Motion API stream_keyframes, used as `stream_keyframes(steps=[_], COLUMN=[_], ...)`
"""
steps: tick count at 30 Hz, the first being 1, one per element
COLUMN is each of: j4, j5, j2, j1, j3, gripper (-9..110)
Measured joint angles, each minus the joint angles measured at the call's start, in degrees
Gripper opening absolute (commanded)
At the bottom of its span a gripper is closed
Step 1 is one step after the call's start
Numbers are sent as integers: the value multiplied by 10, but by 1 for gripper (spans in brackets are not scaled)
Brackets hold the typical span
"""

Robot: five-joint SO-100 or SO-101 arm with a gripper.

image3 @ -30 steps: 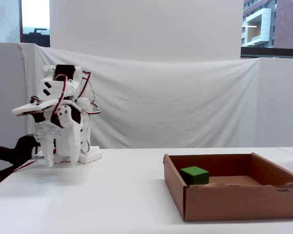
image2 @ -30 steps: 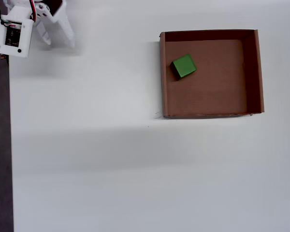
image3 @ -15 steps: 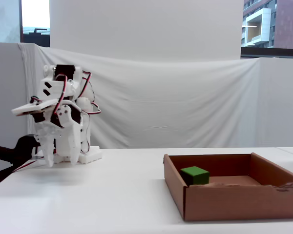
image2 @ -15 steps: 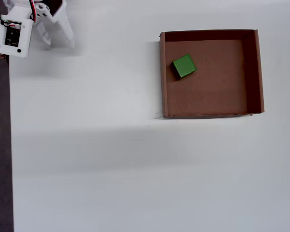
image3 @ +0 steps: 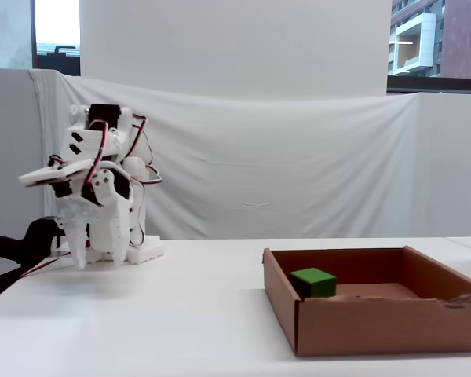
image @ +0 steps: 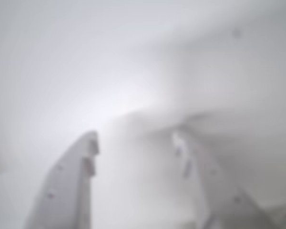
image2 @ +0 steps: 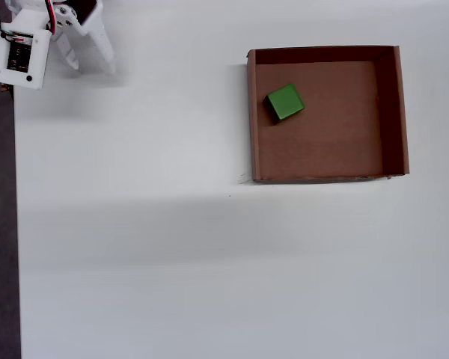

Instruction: Grasp a green cube and put it in a box.

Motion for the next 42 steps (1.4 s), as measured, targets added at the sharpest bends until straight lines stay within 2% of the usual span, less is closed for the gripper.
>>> stream_keyframes(steps=[42], j4=[-1], j5=[9], j2=[0], j1=[0], j3=[0], gripper=[22])
